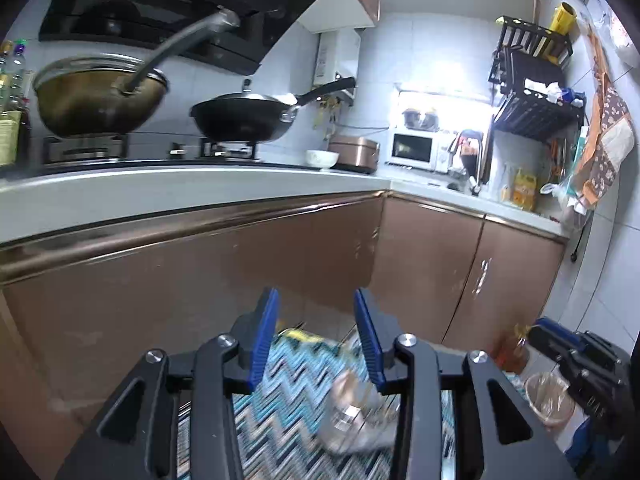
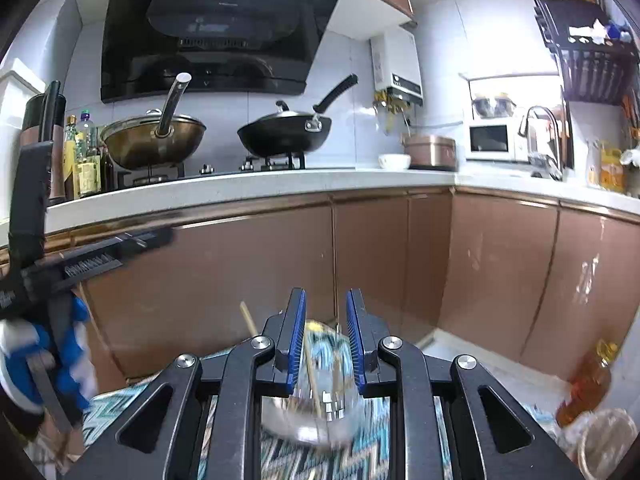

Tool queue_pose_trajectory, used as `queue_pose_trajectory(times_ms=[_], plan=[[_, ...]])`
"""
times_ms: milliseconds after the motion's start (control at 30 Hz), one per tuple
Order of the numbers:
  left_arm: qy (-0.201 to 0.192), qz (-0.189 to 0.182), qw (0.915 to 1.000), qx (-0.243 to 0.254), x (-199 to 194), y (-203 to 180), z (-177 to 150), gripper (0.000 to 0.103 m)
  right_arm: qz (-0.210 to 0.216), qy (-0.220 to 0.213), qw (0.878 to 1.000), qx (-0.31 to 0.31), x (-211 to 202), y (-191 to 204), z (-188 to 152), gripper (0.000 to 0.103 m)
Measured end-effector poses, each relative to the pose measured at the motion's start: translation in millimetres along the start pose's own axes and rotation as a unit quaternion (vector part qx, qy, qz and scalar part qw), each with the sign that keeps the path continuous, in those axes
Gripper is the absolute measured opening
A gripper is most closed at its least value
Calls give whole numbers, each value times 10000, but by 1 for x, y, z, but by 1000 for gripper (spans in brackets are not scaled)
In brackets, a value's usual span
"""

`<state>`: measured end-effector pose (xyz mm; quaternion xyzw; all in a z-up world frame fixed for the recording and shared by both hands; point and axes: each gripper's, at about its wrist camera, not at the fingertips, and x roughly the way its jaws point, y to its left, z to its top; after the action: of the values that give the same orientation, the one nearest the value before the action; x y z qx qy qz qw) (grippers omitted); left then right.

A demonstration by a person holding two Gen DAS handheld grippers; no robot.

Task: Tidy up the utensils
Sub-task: 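Open the right tool to drop its chopstick in while the left tool releases its chopstick, then lower both tools toward the white spoons and chopsticks on the cloth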

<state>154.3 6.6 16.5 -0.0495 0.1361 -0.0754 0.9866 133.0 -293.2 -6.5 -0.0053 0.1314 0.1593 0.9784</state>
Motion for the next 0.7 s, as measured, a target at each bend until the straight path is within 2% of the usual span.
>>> queue_pose_trajectory(times_ms=[333,533,700], plan=[[434,193,9988,-83,-95,43,-28,38,-49,493,9985,237,-76,1,-33,22],[560,175,9983,9,-136,45,-38,38,-65,500,9984,262,-114,0,-38,25],[525,163,9984,141,-165,46,-45,38,-108,653,9970,404,-125,-6,-48,26]])
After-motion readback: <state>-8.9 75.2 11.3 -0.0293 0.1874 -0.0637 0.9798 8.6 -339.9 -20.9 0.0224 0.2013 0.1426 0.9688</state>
